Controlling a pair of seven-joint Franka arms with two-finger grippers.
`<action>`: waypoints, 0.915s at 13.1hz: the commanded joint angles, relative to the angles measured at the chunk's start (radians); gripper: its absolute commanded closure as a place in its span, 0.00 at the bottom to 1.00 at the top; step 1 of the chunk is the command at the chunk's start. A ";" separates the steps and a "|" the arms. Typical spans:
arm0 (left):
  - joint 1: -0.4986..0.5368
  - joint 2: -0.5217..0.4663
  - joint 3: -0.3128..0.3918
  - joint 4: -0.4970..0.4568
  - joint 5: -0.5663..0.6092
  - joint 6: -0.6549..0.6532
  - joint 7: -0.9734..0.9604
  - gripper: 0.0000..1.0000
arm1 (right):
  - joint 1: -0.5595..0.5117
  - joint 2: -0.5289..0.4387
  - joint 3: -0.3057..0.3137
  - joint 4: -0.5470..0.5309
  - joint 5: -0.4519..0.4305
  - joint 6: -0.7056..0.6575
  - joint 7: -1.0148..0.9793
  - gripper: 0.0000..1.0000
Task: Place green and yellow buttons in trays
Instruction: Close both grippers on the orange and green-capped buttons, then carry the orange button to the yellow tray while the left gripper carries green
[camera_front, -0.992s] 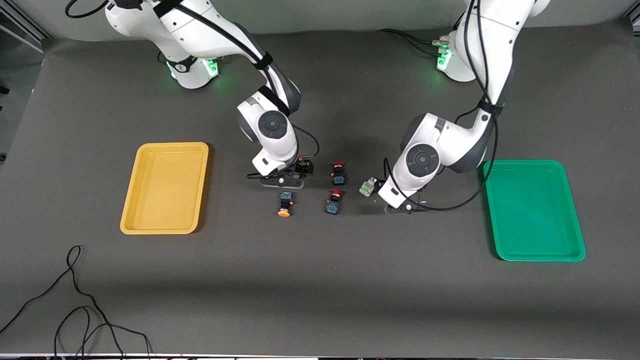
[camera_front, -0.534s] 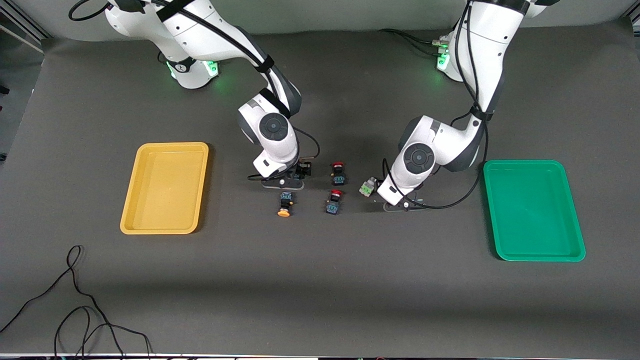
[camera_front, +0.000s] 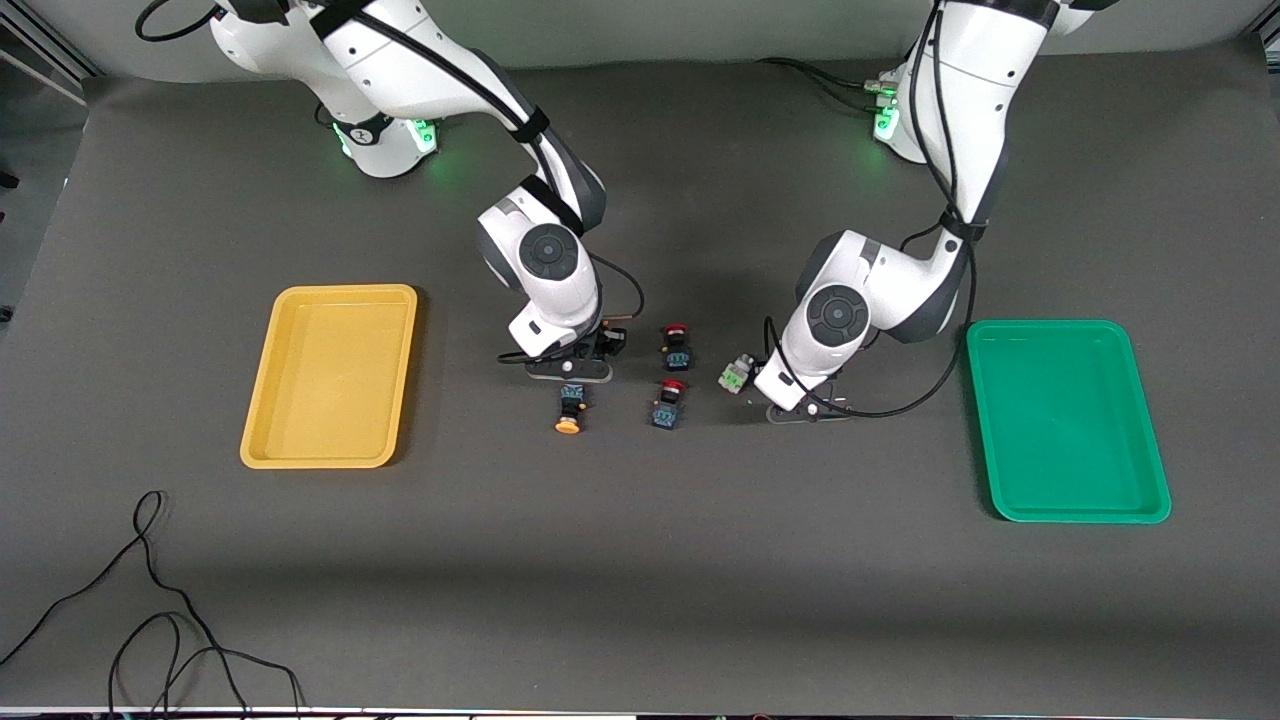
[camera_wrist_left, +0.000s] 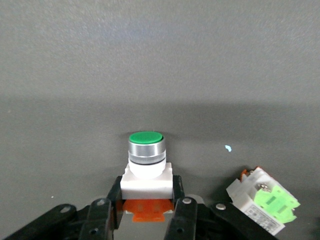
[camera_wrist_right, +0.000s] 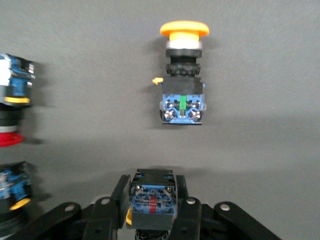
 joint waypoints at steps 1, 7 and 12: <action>-0.010 -0.111 0.015 -0.006 -0.009 -0.087 -0.020 1.00 | -0.014 -0.091 -0.006 0.139 0.008 -0.288 0.001 0.74; 0.120 -0.322 0.032 0.224 0.003 -0.691 0.058 1.00 | -0.210 -0.271 -0.072 0.250 0.016 -0.638 -0.360 0.74; 0.411 -0.383 0.032 0.231 0.032 -0.784 0.491 1.00 | -0.244 -0.300 -0.432 0.195 0.016 -0.633 -0.940 0.74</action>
